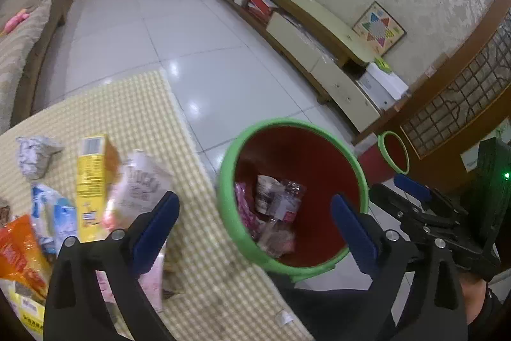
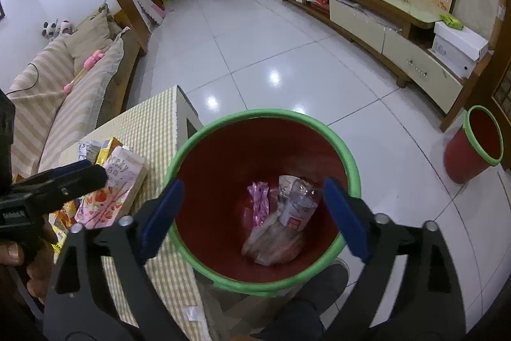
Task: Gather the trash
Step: 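Move both open tools back over the table toward the snack packages, then grasp the Pocky strawberry bag with the right tool while the left tool grasps the orange snack bag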
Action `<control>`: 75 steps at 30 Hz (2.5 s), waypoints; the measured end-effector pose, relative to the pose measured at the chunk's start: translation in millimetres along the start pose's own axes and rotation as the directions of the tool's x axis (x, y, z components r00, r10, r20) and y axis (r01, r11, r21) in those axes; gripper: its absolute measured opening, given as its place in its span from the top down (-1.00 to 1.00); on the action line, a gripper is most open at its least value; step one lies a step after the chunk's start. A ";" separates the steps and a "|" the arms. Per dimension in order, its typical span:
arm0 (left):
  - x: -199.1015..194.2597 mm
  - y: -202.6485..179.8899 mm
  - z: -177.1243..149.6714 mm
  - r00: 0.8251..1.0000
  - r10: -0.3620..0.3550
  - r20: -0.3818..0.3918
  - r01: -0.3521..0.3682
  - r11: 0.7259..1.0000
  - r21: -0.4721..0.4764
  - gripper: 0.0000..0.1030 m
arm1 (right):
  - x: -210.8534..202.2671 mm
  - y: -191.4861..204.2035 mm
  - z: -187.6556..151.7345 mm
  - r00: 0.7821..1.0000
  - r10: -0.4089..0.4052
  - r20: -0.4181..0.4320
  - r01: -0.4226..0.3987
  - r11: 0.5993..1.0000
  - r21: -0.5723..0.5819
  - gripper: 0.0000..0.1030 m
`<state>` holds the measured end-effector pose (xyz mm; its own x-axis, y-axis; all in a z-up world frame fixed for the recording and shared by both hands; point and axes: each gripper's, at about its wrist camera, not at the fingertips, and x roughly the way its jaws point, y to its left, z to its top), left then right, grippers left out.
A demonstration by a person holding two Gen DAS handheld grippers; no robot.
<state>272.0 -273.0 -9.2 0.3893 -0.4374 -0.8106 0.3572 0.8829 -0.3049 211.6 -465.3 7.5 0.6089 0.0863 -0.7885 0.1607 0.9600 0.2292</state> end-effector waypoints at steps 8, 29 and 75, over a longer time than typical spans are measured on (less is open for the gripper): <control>-48.8 24.0 -7.0 0.997 0.040 0.060 -0.039 0.999 -0.029 -0.84 | -15.7 34.4 -4.6 1.000 0.012 0.016 -0.011 0.999 -0.033 -0.88; -179.6 156.3 -81.3 0.971 0.181 0.156 -0.142 0.962 -0.234 -0.84 | -23.9 181.1 -43.8 0.995 0.092 -0.035 -0.097 0.972 -0.212 -0.90; -86.3 248.9 -77.7 0.987 0.159 -0.026 -0.159 0.935 -0.318 -0.74 | 131.7 195.7 -43.7 0.942 0.152 -0.299 -0.122 0.986 0.118 -0.90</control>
<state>261.3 -2.2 -54.0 0.4188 -0.2866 -0.8616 0.0015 0.9491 -0.3149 289.3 -254.3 -76.5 0.3663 0.3068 -0.8785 0.1761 0.9042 0.3892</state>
